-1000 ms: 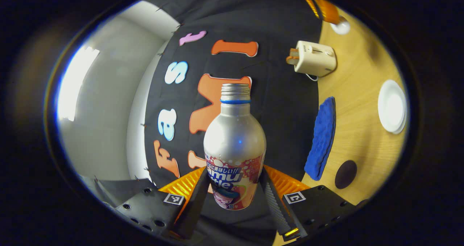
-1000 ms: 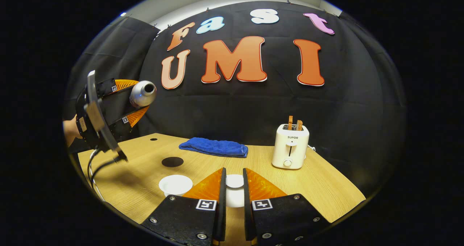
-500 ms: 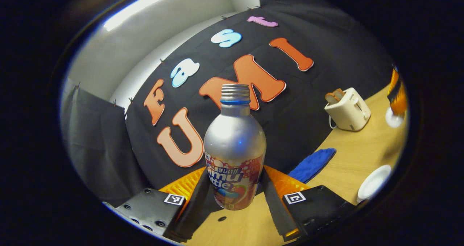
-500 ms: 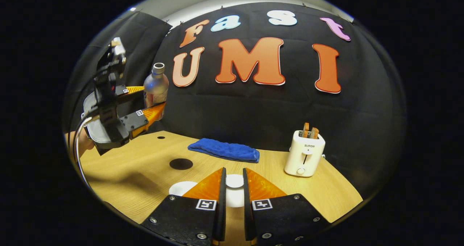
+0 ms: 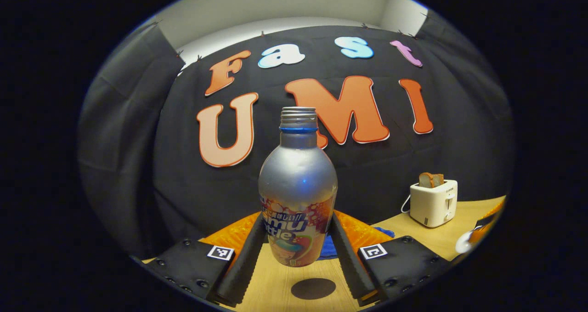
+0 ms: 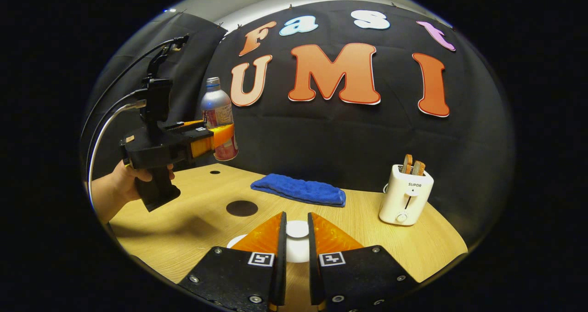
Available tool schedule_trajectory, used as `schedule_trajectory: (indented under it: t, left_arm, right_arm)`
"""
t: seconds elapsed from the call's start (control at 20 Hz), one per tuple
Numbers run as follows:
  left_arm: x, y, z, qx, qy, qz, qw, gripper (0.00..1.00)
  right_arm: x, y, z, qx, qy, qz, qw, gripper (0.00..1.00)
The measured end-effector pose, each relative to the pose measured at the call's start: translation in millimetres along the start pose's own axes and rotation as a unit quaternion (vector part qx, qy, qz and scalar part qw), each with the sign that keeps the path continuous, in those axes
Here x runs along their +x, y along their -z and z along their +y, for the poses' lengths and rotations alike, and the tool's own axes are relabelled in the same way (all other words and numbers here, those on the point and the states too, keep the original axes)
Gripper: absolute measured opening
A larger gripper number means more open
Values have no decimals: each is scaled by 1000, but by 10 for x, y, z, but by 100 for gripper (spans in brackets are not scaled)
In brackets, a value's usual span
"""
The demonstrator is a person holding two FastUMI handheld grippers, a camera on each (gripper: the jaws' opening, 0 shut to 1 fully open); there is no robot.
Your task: Open the teacup lid with one hand, grasp the water bottle and pour water into the teacup with the other hand; after pouring, place the water bottle on the coaster and then close the teacup lid.
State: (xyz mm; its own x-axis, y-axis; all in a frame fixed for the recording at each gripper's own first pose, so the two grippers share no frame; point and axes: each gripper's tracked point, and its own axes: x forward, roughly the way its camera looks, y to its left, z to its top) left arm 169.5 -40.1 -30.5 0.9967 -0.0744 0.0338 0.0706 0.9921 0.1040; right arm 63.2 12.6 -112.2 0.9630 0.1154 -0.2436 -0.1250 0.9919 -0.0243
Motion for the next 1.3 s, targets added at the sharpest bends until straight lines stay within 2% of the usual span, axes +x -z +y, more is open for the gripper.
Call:
schedule_trajectory:
  t: [0.05,0.1,0.15,0.2,0.25,0.3,0.4,0.6,0.65,0.7,0.9,0.95,1.0,1.1,1.15,1.3]
  left_arm:
    - [38,112,32,-14,-3,12,1000,89]
    - [82,222,35,-30,0,27,999,84]
    - [124,365,33,-47,2,43,998,88]
    - [147,490,23,-62,8,61,996,84]
    - [193,628,47,-73,9,77,994,89]
    - [218,745,41,-83,14,91,992,84]
    - [201,934,83,-94,19,117,988,84]
    - [244,1292,20,-103,25,159,982,84]
    - [247,1337,-9,-105,28,166,980,80]
    - [252,1387,-28,-104,30,172,979,84]
    - [302,1548,-113,-103,36,189,976,84]
    - [327,1594,-142,-104,37,194,975,89]
    - [337,1635,-143,-104,36,199,974,82]
    - [330,1737,-181,-106,37,210,971,86]
    - [335,1732,-186,-106,40,211,971,82]
    - [346,1734,-191,-100,44,212,971,88]
  right_arm:
    - [12,17,8,1,-1,1,1000,21]
    - [29,27,21,2,-3,2,1000,22]
    - [44,45,43,4,-6,5,1000,21]
    - [61,62,61,5,-8,6,1000,21]
    - [68,89,79,5,-10,9,1000,21]
    - [79,101,95,5,-12,11,1000,21]
    - [106,135,143,4,-18,14,1000,21]
    - [156,187,208,8,-29,19,999,22]
    - [167,195,212,10,-29,20,999,21]
    - [168,202,223,10,-30,21,999,21]
    - [193,244,253,15,-36,27,999,22]
    - [199,253,270,15,-38,29,999,22]
    - [191,260,277,15,-39,30,999,21]
    - [192,267,315,13,-43,30,999,21]
    - [193,264,323,13,-43,29,999,21]
    - [207,275,389,17,-51,31,998,21]
